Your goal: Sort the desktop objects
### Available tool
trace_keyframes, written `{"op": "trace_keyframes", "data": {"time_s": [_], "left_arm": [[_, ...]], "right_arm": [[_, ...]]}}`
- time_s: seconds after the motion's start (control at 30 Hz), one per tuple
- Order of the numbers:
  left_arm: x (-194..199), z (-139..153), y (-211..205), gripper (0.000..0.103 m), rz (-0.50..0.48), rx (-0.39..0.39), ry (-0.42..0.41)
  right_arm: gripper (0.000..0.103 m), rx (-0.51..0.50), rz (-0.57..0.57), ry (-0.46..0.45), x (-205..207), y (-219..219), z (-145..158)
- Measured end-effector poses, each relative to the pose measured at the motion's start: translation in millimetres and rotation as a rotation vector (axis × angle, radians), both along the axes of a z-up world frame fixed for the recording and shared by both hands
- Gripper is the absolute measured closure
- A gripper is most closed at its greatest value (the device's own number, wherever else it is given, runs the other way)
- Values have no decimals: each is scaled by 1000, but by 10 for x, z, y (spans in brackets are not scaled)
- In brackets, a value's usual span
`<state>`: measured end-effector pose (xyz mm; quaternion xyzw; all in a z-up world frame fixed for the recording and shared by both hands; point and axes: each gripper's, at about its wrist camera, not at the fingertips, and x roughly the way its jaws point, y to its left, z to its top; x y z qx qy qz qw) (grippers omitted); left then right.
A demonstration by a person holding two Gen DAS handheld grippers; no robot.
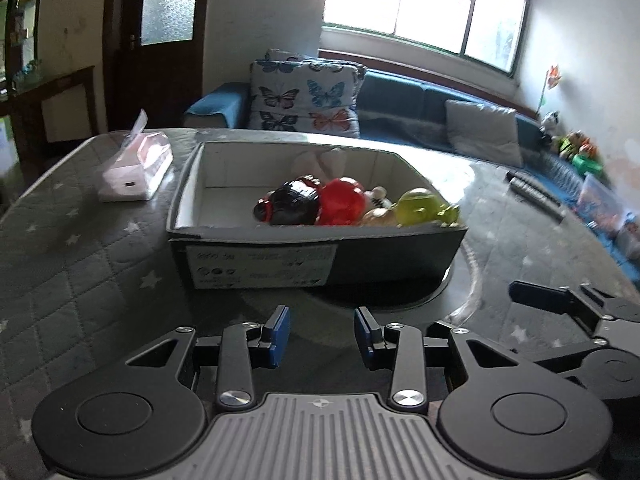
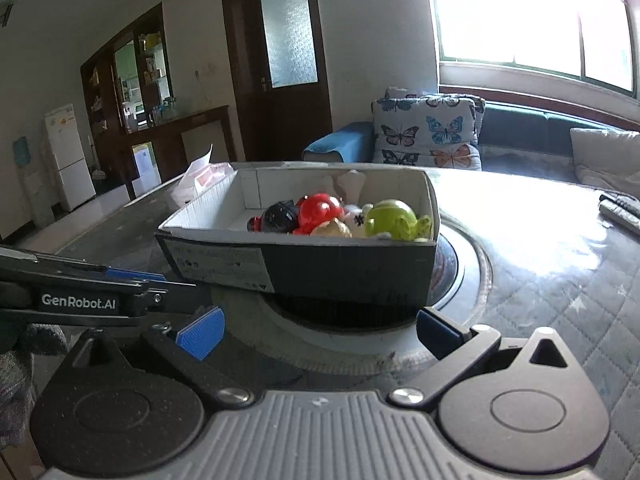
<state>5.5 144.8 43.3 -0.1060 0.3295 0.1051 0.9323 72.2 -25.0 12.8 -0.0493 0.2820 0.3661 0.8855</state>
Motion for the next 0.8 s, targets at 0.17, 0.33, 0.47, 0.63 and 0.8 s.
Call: {"op": "trace_keyframes", "data": {"time_s": [0.17,0.33,0.47,0.63,0.8], "left_arm": [[-53,-32,-29,64,25,42,20],[-77,-72,-66,66,31,62,29],[-90,-106,-97,66,33,75,35],[-121,-145,-129,66,37,83,44],[-170,-177,-153,66,42,78,55]], "right_arm": [[0,4,-9,21,-61,-26,-63],[0,6,-19,48,-87,-53,-120],[0,8,-27,62,-97,-69,-142],[0,9,-37,64,-133,-83,-161],[0,5,-46,60,-196,-95,-168]]}}
